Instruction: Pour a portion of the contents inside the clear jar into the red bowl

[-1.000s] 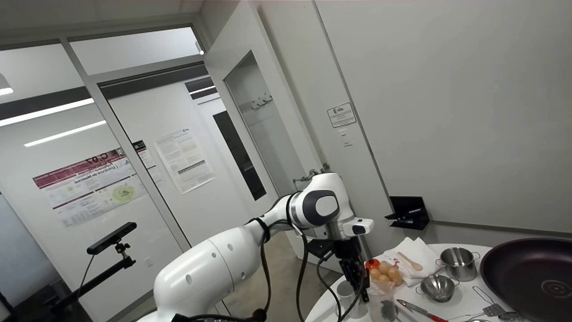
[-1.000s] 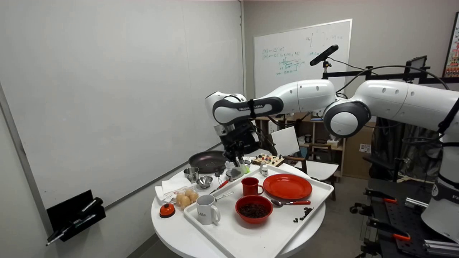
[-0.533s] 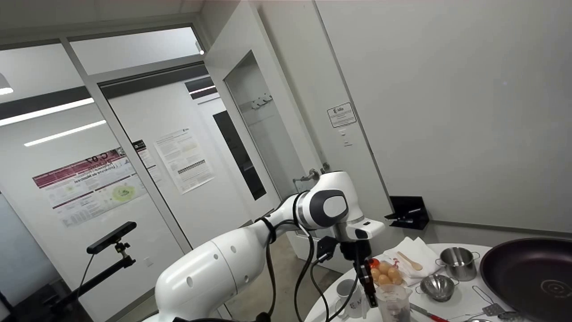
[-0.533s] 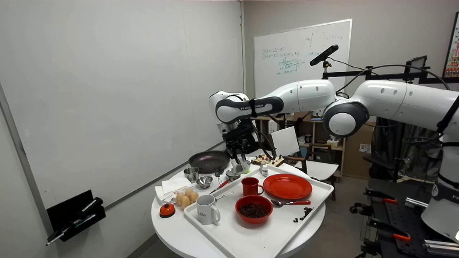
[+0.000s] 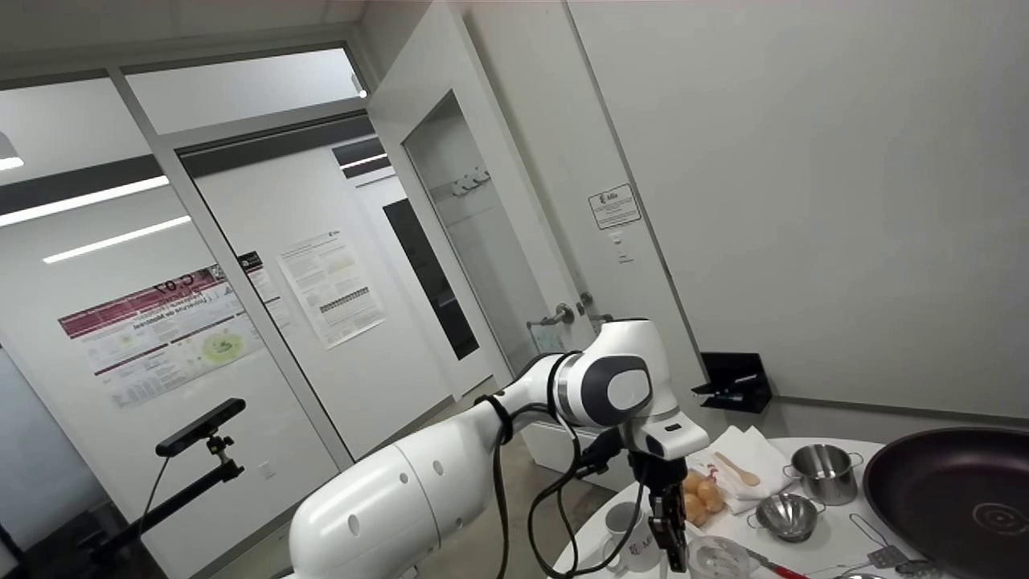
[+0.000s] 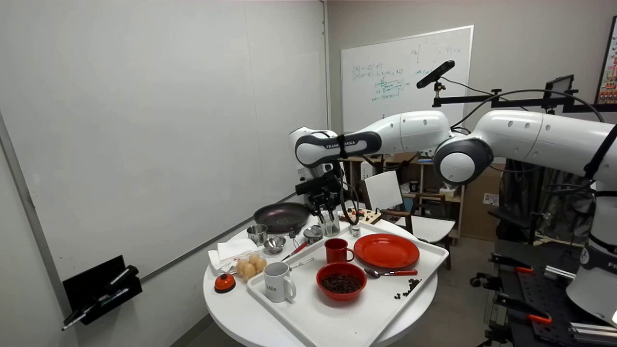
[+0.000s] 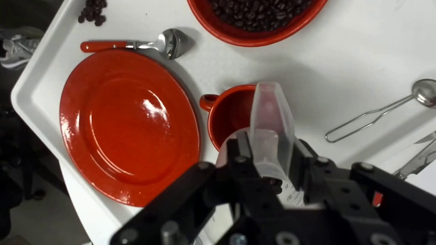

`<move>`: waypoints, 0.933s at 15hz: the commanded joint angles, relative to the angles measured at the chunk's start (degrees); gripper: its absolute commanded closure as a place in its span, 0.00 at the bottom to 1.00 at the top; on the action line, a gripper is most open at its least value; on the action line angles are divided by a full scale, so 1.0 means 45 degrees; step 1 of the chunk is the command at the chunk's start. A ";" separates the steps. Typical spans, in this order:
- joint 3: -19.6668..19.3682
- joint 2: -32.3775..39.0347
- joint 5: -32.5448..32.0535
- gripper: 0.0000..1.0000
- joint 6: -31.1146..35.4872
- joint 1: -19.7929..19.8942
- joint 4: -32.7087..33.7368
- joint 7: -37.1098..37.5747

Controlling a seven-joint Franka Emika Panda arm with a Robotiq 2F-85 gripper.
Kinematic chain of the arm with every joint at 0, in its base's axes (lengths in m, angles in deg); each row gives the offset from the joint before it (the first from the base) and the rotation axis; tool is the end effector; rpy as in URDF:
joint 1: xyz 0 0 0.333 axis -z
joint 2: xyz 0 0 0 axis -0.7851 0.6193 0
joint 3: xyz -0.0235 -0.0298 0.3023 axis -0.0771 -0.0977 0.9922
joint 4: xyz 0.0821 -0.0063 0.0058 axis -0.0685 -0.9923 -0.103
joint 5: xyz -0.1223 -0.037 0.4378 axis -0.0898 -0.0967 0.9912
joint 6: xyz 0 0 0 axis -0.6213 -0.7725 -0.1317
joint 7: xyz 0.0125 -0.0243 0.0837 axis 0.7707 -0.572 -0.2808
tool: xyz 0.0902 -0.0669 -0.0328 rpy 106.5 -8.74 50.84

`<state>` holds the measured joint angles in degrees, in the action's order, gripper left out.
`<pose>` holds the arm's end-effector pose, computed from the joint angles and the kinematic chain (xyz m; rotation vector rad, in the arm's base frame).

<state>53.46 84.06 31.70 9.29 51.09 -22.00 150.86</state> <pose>0.8239 -0.0107 0.2036 2.4871 -1.5036 -0.2771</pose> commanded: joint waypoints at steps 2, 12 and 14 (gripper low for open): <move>0.0009 0.0066 0.0445 0.72 0.0365 0.0108 -0.0119 0.0807; -0.0190 0.0089 0.0365 0.93 0.0190 0.0163 0.0038 0.2717; -0.0121 0.0113 0.0493 0.93 0.0148 0.0344 0.0022 0.3175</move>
<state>52.88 85.11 33.15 11.36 51.84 -21.92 161.75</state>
